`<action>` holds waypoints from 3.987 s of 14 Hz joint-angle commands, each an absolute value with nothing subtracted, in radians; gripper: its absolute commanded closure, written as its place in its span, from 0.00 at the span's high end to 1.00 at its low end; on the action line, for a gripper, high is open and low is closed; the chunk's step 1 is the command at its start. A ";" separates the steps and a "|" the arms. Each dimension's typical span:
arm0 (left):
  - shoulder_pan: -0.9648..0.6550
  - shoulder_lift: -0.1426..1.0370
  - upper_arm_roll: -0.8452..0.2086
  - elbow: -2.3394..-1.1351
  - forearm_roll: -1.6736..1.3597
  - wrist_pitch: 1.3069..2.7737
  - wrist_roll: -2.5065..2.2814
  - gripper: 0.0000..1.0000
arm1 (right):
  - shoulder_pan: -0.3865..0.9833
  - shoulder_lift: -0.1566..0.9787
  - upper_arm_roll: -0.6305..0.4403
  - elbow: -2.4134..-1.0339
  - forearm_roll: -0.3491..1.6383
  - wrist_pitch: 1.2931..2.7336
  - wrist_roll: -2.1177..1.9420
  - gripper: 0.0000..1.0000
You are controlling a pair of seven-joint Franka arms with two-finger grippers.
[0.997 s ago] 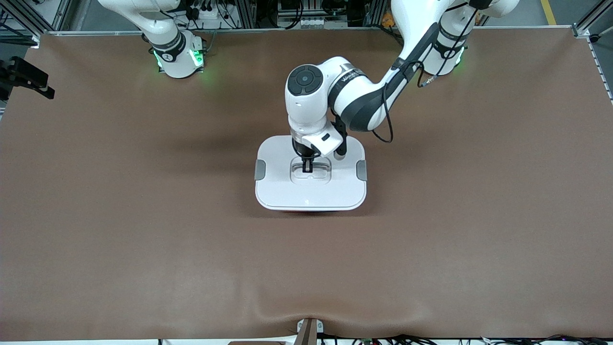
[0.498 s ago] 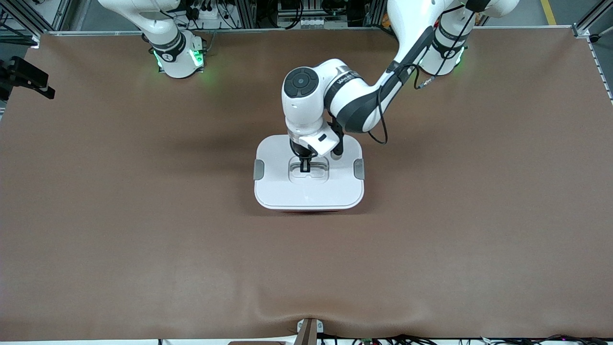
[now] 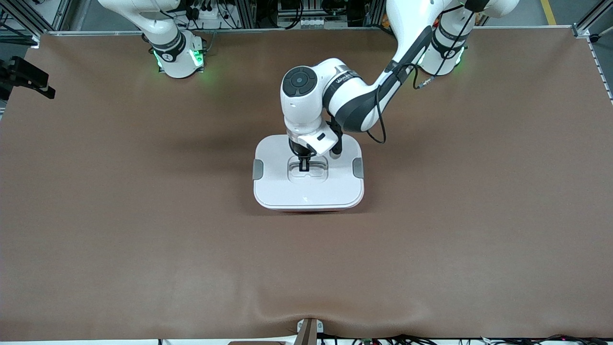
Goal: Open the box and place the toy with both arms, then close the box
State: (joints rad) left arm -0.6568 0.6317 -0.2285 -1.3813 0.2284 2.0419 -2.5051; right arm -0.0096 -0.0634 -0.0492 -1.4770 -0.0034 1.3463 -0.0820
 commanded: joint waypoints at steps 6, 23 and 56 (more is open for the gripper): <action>-0.657 0.634 -0.224 -1.362 0.261 2.016 -2.520 0.00 | -0.018 -0.060 -0.048 -1.463 0.014 1.330 -0.067 1.00; -0.655 0.635 -0.224 -1.391 0.258 1.996 -2.536 0.20 | -0.018 -0.060 -0.048 -1.465 0.014 1.330 -0.069 1.00; -0.230 0.272 -0.232 -1.376 0.101 1.678 -1.501 1.00 | -0.018 -0.060 -0.048 -1.465 0.014 1.330 -0.069 1.00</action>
